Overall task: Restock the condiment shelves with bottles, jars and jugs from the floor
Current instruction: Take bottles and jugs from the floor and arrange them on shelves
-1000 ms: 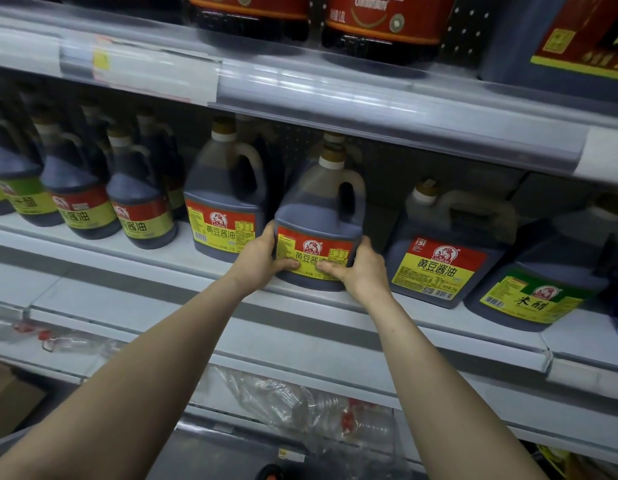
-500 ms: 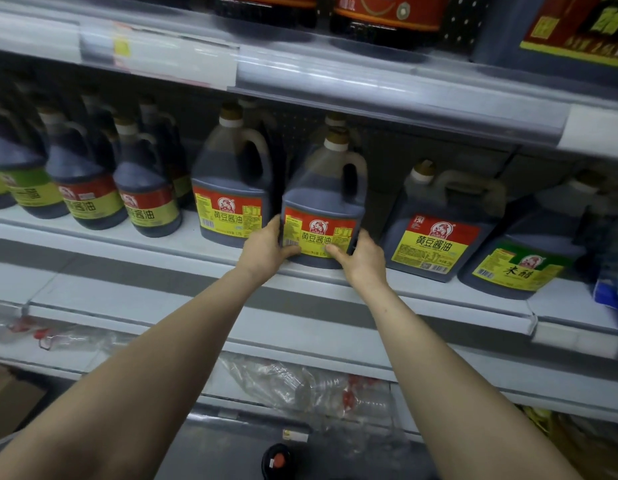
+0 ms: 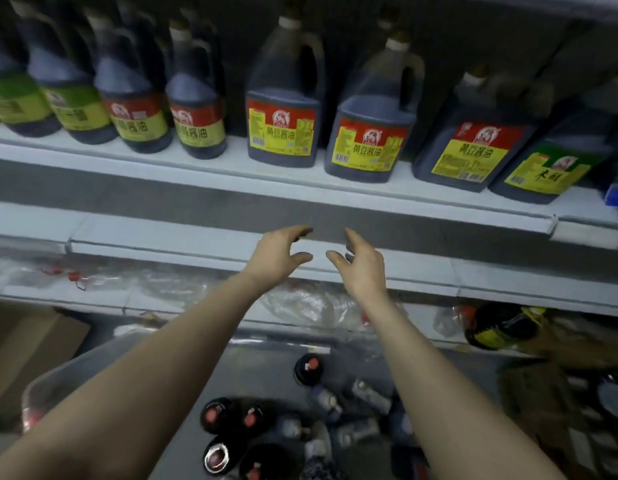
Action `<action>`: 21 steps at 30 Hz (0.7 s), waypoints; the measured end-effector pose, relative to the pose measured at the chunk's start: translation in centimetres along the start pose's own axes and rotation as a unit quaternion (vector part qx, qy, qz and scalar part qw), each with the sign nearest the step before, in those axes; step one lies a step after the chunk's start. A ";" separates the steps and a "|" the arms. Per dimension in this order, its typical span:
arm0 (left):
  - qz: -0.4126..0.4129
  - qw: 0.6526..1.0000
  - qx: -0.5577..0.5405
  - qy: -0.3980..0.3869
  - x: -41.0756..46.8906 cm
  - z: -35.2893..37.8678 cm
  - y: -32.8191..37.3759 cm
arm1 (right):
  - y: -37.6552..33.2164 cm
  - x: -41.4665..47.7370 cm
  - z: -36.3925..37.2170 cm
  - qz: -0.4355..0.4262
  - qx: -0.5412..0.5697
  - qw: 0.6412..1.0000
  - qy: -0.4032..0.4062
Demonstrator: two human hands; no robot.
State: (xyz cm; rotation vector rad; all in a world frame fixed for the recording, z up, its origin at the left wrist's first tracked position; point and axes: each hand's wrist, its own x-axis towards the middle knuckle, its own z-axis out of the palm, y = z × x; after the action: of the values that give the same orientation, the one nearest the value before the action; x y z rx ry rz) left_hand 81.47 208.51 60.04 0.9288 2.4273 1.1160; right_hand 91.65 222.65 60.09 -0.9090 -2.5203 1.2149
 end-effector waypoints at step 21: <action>-0.179 0.959 -0.007 -0.217 -19.0 19.9 -19.8 | 23.6 -15.5 16.1 0.144 -0.089 0.962 -0.216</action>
State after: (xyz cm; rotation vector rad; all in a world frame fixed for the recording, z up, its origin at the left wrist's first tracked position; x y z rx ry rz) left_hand 97.39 197.29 32.28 0.6131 2.1064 0.7091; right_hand 107.61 214.14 33.03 -1.2013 -2.9565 1.4200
